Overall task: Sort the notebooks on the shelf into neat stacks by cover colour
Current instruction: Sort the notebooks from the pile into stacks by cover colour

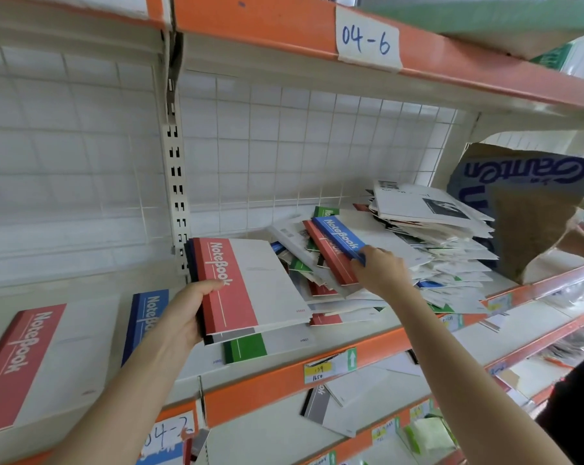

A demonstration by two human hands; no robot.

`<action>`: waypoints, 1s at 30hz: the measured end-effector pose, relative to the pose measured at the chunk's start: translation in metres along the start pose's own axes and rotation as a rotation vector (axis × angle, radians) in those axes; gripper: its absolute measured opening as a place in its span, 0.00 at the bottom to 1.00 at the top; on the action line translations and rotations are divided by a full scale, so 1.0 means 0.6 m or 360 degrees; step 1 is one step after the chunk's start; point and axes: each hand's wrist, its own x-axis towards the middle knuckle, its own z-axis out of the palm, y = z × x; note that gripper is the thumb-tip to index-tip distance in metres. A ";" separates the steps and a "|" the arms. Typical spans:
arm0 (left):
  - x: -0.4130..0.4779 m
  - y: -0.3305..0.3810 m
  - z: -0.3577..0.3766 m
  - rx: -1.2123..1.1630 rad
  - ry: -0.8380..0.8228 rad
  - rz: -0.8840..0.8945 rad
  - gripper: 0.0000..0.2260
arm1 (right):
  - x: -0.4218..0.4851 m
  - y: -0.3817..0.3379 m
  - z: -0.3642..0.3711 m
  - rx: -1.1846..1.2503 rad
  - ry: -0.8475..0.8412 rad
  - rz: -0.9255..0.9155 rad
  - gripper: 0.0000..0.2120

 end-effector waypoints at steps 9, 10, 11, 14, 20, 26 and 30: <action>0.002 -0.007 0.011 -0.0121 -0.0106 0.0017 0.12 | -0.021 -0.025 -0.034 -0.0126 0.0192 -0.0093 0.10; 0.003 -0.007 0.013 -0.0151 -0.0119 0.0019 0.12 | -0.029 -0.037 -0.037 -0.0138 0.0199 -0.0171 0.10; 0.003 -0.007 0.016 -0.0184 -0.0133 0.0025 0.11 | -0.039 -0.053 -0.037 -0.0159 0.0202 -0.0265 0.11; 0.003 -0.005 0.029 -0.0296 -0.0179 0.0029 0.07 | -0.076 -0.108 -0.029 -0.0185 0.0155 -0.0581 0.11; 0.007 -0.008 0.029 -0.0569 -0.0277 0.0053 0.07 | -0.138 -0.171 -0.016 -0.0056 0.0077 -0.1122 0.15; 0.010 -0.017 0.019 -0.0437 -0.0109 0.0004 0.02 | -0.114 -0.129 -0.020 0.0550 0.0059 -0.1087 0.14; 0.006 -0.014 0.019 -0.0427 -0.0095 0.0011 0.02 | -0.054 -0.058 -0.009 0.0305 0.0098 -0.0596 0.14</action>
